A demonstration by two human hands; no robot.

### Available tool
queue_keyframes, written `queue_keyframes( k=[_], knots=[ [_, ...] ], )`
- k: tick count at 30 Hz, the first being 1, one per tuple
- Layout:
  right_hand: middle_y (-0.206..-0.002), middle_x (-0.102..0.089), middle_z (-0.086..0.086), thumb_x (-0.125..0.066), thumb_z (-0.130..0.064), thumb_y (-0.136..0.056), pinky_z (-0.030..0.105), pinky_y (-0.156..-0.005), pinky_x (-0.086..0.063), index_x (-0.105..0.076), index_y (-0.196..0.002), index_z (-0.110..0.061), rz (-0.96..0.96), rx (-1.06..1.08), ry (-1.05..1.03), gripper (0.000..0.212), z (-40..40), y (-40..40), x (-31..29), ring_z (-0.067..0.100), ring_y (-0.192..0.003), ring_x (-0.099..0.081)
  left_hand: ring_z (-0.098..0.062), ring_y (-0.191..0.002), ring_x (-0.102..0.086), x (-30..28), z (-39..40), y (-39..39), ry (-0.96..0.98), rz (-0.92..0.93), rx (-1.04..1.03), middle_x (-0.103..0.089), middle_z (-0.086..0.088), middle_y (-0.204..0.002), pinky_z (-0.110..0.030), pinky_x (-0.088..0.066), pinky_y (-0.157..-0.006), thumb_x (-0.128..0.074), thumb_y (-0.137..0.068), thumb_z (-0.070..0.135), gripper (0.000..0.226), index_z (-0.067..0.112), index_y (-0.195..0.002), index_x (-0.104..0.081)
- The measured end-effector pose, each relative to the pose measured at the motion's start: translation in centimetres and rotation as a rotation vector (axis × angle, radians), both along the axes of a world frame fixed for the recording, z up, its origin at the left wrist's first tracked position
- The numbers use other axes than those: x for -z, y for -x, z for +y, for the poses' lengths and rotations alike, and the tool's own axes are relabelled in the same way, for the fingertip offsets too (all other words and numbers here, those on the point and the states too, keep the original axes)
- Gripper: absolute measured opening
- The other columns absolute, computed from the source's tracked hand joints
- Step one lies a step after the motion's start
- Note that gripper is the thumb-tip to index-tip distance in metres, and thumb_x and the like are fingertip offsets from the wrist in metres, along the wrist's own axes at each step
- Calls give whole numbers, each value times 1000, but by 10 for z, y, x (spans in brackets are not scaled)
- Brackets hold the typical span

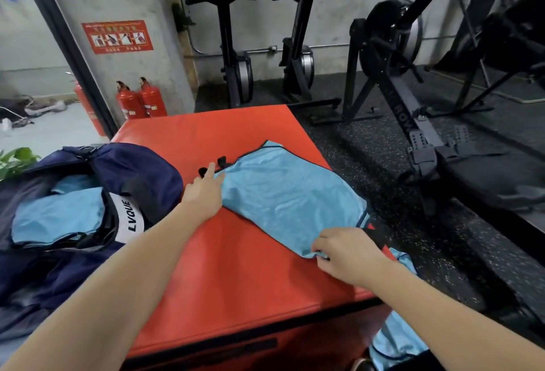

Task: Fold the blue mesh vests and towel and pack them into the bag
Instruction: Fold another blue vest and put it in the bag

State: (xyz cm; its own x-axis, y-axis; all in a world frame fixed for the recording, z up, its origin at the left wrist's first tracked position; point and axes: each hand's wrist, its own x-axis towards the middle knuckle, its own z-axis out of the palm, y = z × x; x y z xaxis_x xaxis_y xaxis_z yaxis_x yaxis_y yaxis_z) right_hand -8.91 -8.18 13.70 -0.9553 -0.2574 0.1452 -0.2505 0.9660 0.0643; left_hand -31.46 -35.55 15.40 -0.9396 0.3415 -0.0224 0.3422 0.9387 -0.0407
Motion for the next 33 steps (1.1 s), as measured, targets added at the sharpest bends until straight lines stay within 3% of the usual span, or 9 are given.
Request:
queue_keyframes(
  k=[4, 7, 11, 15, 18, 22, 25, 28, 33],
  knots=[
    [-104, -64, 2, -47, -31, -91, 36, -73, -44, -66, -103, -20, -96, -26, 22, 25, -45, -1, -14, 28, -101, -63, -32, -130, -44, -6, 1, -45, 29, 125, 46, -5, -5, -166, -43, -40, -98, -41, -98, 22, 56, 26, -153, -30],
    [-106, -64, 8, -47, -26, -93, 36, -69, -35, -66, -105, -15, -117, -66, 45, 25, -86, 0, -19, 35, -101, -62, -28, -131, -45, -5, -12, -88, -64, 120, 98, -12, -3, -165, -42, -39, -100, -42, -100, 30, 50, 29, -150, -37],
    [-105, -67, 11, -49, -26, -94, 38, -71, -43, -68, -105, -14, -143, -134, 156, 25, -140, -3, -16, 37, -98, -62, -28, -125, -53, 0, -44, -141, -198, 122, 148, -30, 2, -160, -42, -44, -98, -50, -97, 32, 43, 30, -140, -52],
    [-96, -72, 7, -62, -31, -91, 39, -81, -51, -69, -102, -14, -204, -210, 606, 21, -178, -11, -14, 26, -92, -65, -24, -119, -60, 8, -81, -177, -386, 7, 104, -63, 4, -134, -38, -47, -99, -60, -92, 21, 39, 29, -130, -63],
    [-94, -74, -2, -67, -27, -90, 21, -81, -48, -72, -103, -18, -217, -256, 760, 17, -171, -20, -18, 7, -86, -65, -16, -96, -62, 8, -90, -200, -506, -11, 116, -73, 2, -106, -22, -43, -90, -64, -90, 14, 30, 23, -118, -71],
    [-96, -72, -7, -66, -19, -90, 17, -78, -45, -74, -103, -18, -163, -23, 771, 16, -106, -15, -18, 4, -85, -64, 1, -91, -50, 11, -84, -223, -610, 7, 179, -63, 19, -98, -14, -39, -90, -67, -92, 21, 22, 23, -113, -74],
    [-89, -68, -10, -65, -14, -87, 18, -77, -45, -73, -99, -22, -121, 184, 653, 17, -47, -17, -21, 8, -83, -63, -2, -100, -54, 18, -73, -231, -594, -55, 249, -65, 20, -105, -19, -42, -96, -66, -92, 37, 24, 28, -114, -71],
    [-91, -67, -13, -65, -6, -81, 5, -75, -37, -75, -98, -22, -226, 185, 519, 25, -1, -29, -20, 7, -89, -63, -7, -105, -55, 23, -64, -232, -509, -95, 326, -67, 18, -108, -23, -42, -96, -55, -90, 61, 40, 32, -115, -68],
    [-101, -66, -16, -71, -6, -71, 5, -80, -39, -69, -92, -35, -307, 81, 432, 36, 39, -43, -15, 0, -89, -61, -6, -103, -50, 23, -59, -234, -488, -109, 345, -64, 18, -107, -25, -41, -98, -49, -81, 77, 57, 34, -113, -69]
  ],
)
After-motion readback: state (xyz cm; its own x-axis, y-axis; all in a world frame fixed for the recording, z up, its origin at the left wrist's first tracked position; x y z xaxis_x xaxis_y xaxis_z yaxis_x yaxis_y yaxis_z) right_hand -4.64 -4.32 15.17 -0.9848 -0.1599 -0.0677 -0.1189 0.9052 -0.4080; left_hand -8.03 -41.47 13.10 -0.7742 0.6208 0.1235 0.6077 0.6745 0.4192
